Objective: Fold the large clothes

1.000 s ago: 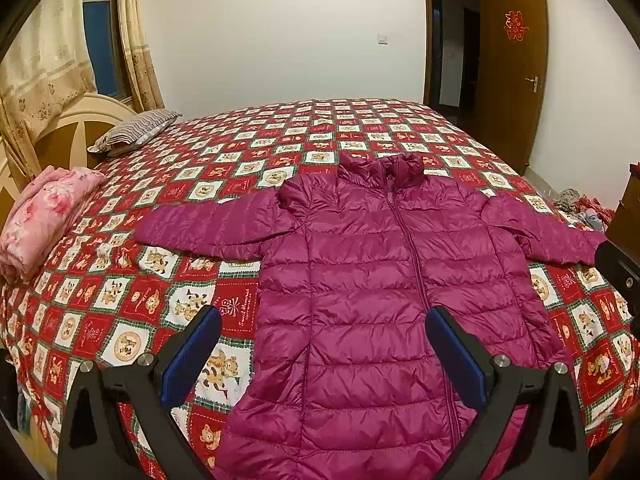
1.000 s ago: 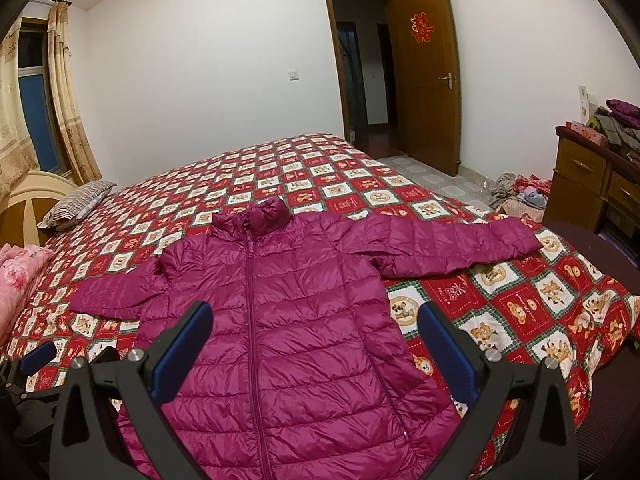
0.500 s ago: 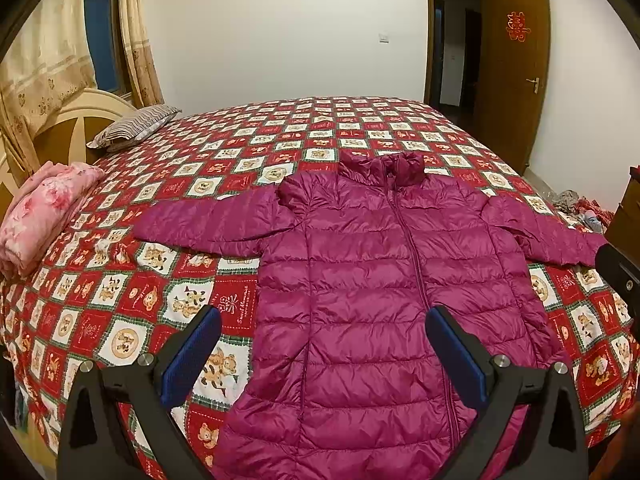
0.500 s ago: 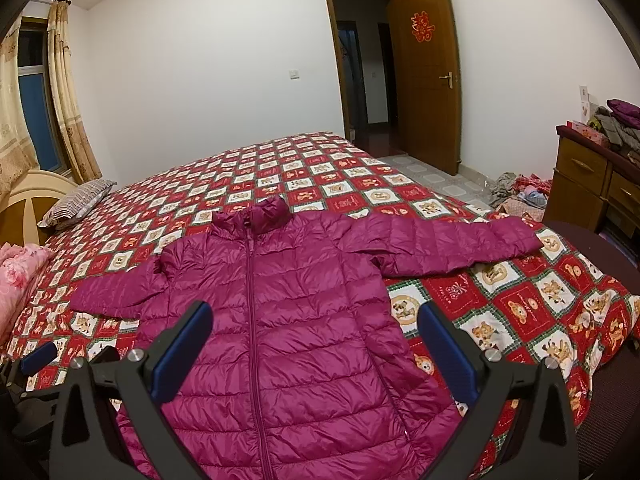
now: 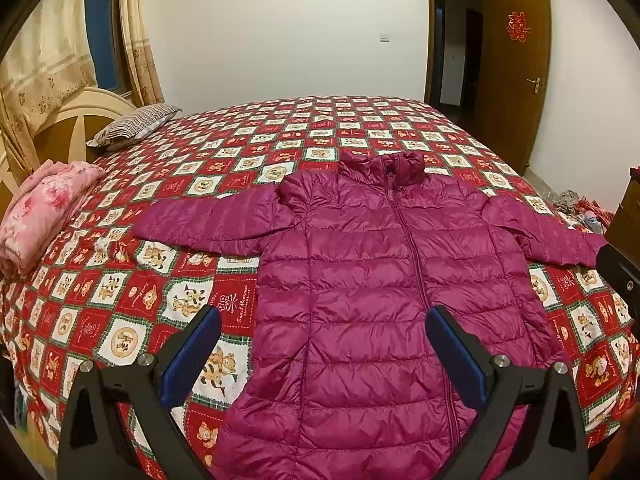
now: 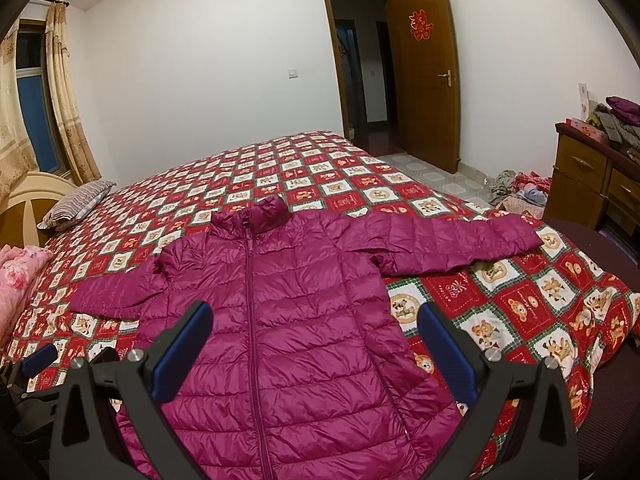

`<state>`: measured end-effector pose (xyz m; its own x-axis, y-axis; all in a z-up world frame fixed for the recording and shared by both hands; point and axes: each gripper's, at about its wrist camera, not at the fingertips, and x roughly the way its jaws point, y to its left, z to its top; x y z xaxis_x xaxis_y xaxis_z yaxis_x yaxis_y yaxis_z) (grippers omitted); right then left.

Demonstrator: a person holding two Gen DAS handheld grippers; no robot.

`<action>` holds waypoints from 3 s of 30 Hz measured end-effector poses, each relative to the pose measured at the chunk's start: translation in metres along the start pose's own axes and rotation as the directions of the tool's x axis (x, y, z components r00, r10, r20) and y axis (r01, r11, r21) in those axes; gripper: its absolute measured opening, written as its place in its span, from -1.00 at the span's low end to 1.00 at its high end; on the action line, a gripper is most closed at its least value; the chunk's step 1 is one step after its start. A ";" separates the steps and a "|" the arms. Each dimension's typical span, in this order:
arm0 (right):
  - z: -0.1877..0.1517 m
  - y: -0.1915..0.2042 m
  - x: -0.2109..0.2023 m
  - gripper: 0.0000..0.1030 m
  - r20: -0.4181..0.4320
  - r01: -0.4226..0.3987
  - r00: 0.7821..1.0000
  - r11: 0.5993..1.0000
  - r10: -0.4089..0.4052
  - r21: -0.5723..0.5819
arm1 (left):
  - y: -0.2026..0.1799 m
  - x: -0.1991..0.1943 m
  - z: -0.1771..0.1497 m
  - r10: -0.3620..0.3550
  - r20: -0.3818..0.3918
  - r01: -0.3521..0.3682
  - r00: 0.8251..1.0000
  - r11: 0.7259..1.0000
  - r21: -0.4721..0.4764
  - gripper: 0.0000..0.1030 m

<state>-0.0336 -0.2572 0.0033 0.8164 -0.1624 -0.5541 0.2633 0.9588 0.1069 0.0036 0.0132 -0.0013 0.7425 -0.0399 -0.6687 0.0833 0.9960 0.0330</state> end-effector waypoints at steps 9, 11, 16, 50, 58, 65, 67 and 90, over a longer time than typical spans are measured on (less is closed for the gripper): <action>0.000 0.000 0.001 1.00 -0.001 0.002 1.000 1.000 -0.002 0.001 | 0.000 0.000 0.000 0.000 -0.001 0.000 1.000 1.000 0.000 0.98; 0.000 -0.001 0.001 1.00 -0.003 0.000 1.000 1.000 0.000 0.000 | 0.001 0.001 0.000 0.001 -0.004 -0.001 1.000 1.000 -0.002 0.98; -0.002 -0.001 0.002 1.00 -0.008 0.000 1.000 1.000 0.000 0.002 | 0.001 0.008 -0.001 0.003 -0.013 -0.003 1.000 1.000 -0.003 0.98; 0.035 -0.317 0.206 0.18 -0.337 0.469 0.878 0.750 -0.339 0.467 | 0.047 0.216 -0.001 0.068 -0.088 -0.070 0.994 0.997 -0.021 0.98; 0.040 -0.311 0.209 -0.59 -0.284 0.517 0.853 0.788 -0.439 0.334 | 0.050 0.232 -0.007 0.044 -0.145 -0.051 0.988 0.998 -0.045 0.98; 0.088 -0.245 0.176 -0.77 -0.107 0.386 0.922 0.895 -0.371 0.225 | 0.060 0.212 -0.003 0.060 -0.125 -0.070 0.990 0.994 -0.082 0.98; 0.103 -0.212 0.168 -0.77 -0.062 0.324 0.946 0.930 -0.318 0.174 | 0.065 0.201 0.001 0.077 -0.103 -0.086 0.992 0.993 -0.083 0.98; 0.003 0.209 0.210 -0.77 -0.296 -0.467 0.862 0.872 0.411 -0.149 | 0.163 0.129 0.017 0.107 0.021 -0.101 0.994 0.976 -0.193 0.98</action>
<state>0.1946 -0.0915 -0.0877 0.6599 0.3227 -0.6785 -0.2282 0.9465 0.2283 0.1239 0.1693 -0.0695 0.7607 0.0653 -0.6458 -0.1221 0.9916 -0.0435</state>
